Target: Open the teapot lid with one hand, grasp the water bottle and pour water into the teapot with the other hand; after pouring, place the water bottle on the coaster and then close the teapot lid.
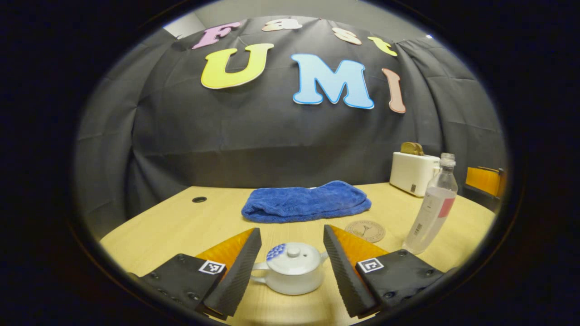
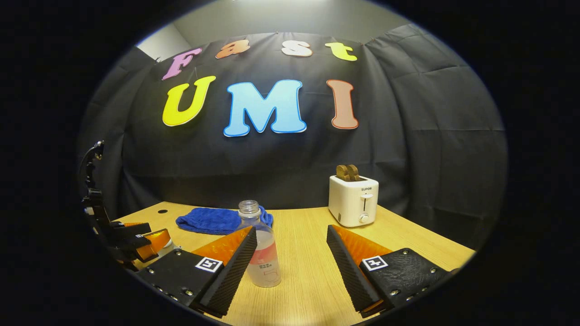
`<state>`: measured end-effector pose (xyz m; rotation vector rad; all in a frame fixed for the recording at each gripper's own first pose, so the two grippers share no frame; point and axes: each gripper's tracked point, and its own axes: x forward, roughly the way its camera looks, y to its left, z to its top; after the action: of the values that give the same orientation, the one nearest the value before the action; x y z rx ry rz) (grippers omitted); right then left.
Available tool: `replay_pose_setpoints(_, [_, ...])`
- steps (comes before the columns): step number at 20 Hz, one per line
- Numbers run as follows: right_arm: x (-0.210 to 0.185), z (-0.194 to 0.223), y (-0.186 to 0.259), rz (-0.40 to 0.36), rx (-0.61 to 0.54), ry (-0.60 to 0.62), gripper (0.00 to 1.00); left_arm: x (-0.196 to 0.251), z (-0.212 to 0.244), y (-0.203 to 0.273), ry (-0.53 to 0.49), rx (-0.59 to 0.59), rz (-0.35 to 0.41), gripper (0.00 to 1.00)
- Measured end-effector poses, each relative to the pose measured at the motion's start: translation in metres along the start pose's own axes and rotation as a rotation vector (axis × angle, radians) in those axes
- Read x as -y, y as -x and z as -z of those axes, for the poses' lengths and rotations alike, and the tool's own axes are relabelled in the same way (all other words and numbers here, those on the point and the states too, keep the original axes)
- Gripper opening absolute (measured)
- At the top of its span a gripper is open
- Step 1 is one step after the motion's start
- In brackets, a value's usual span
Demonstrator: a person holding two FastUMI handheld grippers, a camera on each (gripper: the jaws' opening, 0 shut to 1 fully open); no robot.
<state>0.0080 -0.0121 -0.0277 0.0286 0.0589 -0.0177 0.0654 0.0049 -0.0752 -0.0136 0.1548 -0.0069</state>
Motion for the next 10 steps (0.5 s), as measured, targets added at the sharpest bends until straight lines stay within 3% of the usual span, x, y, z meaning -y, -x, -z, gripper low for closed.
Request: replay_pose_setpoints(10, [0.009, 0.014, -0.003, 0.018, -0.038, -0.029, 0.96, -0.001, 0.013, -0.010, 0.018, -0.024, 0.011, 0.85])
